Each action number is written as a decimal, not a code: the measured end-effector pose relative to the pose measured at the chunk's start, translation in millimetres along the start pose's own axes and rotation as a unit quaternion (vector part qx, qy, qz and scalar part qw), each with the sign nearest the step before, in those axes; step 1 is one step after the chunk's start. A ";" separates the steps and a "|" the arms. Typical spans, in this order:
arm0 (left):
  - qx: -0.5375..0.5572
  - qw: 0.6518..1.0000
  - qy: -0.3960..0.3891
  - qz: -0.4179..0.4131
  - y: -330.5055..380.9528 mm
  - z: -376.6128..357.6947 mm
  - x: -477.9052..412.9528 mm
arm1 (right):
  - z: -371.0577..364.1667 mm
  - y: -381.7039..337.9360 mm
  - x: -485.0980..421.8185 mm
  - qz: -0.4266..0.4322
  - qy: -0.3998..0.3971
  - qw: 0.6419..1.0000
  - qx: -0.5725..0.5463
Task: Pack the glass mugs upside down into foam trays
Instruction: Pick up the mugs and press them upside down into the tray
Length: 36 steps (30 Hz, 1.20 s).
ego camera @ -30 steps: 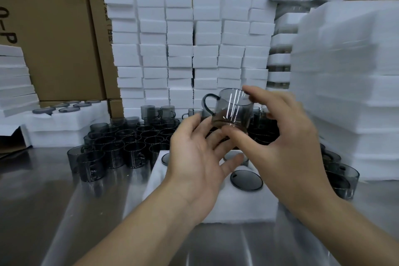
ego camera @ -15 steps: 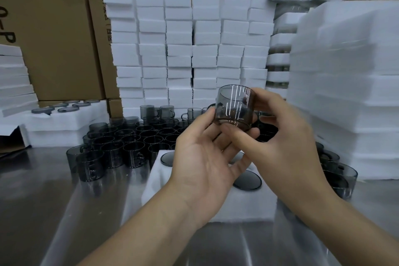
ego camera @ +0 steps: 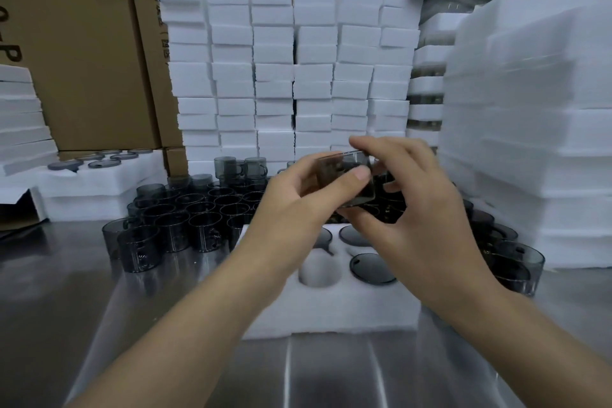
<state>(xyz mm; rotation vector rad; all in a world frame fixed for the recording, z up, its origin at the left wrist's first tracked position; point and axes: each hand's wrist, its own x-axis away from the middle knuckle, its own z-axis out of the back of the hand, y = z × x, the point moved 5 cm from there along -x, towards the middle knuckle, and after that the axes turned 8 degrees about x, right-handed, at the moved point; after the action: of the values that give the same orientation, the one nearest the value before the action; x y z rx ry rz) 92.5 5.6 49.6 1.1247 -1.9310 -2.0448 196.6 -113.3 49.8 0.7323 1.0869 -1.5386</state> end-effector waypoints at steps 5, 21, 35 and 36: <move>-0.174 0.984 -0.001 0.044 7.2 32.0 -6.3 | -16.1 8.3 4.2 -0.009 -0.128 0.992 -0.012; -0.330 0.935 -0.045 0.123 -16.2 58.0 -12.7 | -33.9 6.5 20.1 -0.045 -0.270 0.962 0.017; -0.360 0.914 -0.134 0.131 -10.0 50.5 -6.0 | -29.1 2.7 18.0 -0.059 -0.324 0.944 -0.020; -0.356 0.917 -0.132 0.124 -9.8 49.4 -5.8 | -30.6 2.5 18.7 -0.062 -0.321 0.945 -0.017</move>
<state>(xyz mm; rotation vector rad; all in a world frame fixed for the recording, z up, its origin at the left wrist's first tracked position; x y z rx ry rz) 72.4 50.9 39.1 0.4281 -1.1190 -2.5012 191.6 -92.9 20.5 0.1054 0.6692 -1.6892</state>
